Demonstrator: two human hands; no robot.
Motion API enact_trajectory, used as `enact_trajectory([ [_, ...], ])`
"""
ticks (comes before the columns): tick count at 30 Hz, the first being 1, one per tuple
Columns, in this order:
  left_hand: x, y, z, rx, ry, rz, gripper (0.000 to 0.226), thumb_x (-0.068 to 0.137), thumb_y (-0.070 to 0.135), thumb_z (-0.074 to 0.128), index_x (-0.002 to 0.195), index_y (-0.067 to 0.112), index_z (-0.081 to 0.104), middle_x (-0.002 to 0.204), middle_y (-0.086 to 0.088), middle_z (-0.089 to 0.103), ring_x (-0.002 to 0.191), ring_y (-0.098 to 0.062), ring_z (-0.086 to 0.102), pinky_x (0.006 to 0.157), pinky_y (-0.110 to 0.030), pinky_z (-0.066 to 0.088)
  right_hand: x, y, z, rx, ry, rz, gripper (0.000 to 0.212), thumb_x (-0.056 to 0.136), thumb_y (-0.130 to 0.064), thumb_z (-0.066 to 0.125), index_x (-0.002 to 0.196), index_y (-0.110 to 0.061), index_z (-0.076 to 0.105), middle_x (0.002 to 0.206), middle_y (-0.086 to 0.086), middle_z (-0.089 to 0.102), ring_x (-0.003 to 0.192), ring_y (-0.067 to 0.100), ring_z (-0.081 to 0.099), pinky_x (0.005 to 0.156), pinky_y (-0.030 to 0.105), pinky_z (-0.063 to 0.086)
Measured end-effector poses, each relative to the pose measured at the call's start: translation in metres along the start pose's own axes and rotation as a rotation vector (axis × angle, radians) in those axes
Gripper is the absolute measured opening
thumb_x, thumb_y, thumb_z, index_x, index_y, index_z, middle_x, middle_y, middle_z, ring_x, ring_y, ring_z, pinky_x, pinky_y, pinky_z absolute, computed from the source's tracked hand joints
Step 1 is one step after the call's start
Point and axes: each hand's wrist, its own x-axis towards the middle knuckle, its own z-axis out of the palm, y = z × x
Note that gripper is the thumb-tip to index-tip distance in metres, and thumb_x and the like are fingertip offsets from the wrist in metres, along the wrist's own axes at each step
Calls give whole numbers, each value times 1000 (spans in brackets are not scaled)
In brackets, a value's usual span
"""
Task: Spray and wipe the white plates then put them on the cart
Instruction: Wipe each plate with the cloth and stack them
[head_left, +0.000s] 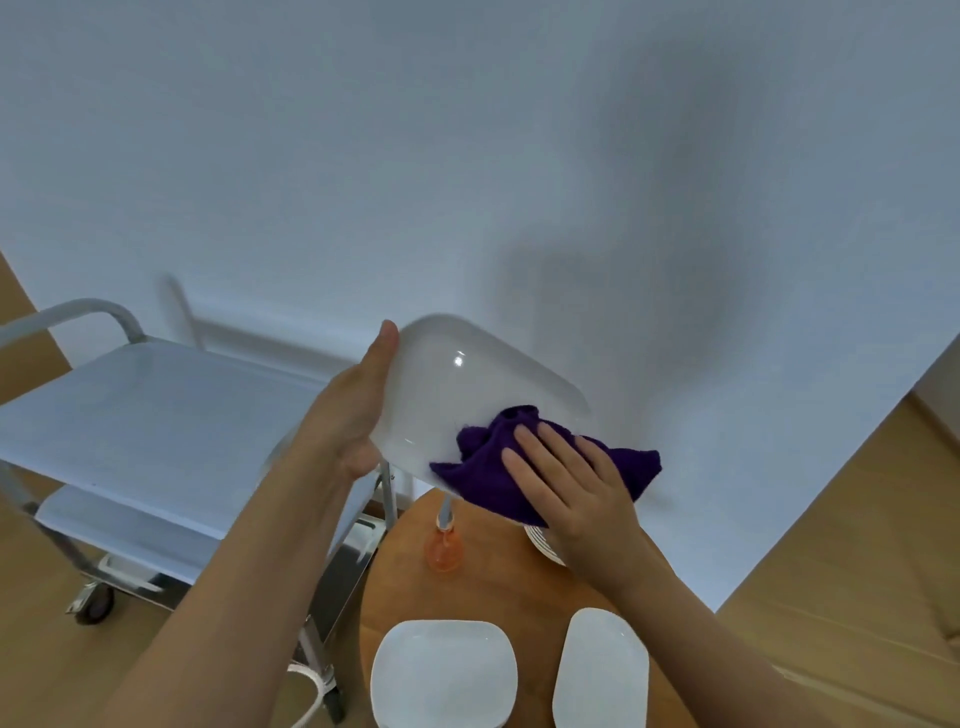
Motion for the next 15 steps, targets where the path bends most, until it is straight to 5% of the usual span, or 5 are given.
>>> enact_trajectory([
  [2,4,5,-6,74,-93,-53,64,74,64,55,110,11,65,92,-7,75,81,-23,72,64,-34,55,-2,6,-4,-13,2,-39,29,97,-19,45,127,-15,46,123,8,63,113,28,61,93,43,47],
  [6,14,16,-10,168,-96,-172,58,77,58,62,107,9,66,81,-7,73,68,-20,70,56,-29,55,-2,0,-17,59,-30,-107,34,89,-28,60,120,-14,59,114,6,68,104,25,66,88,38,51],
  [11,6,-11,15,-161,-14,-184,44,90,42,58,119,10,57,89,-10,68,67,-22,69,53,-30,56,22,-13,-24,64,-18,104,29,89,-25,61,106,-4,70,99,10,73,85,25,71,68,33,57],
  [15,-13,-52,46,-304,54,-267,36,93,38,56,118,12,57,103,-15,69,68,-27,72,49,-34,56,31,-37,-16,31,-77,223,30,87,-28,64,108,-7,71,100,7,73,85,23,71,67,32,56],
])
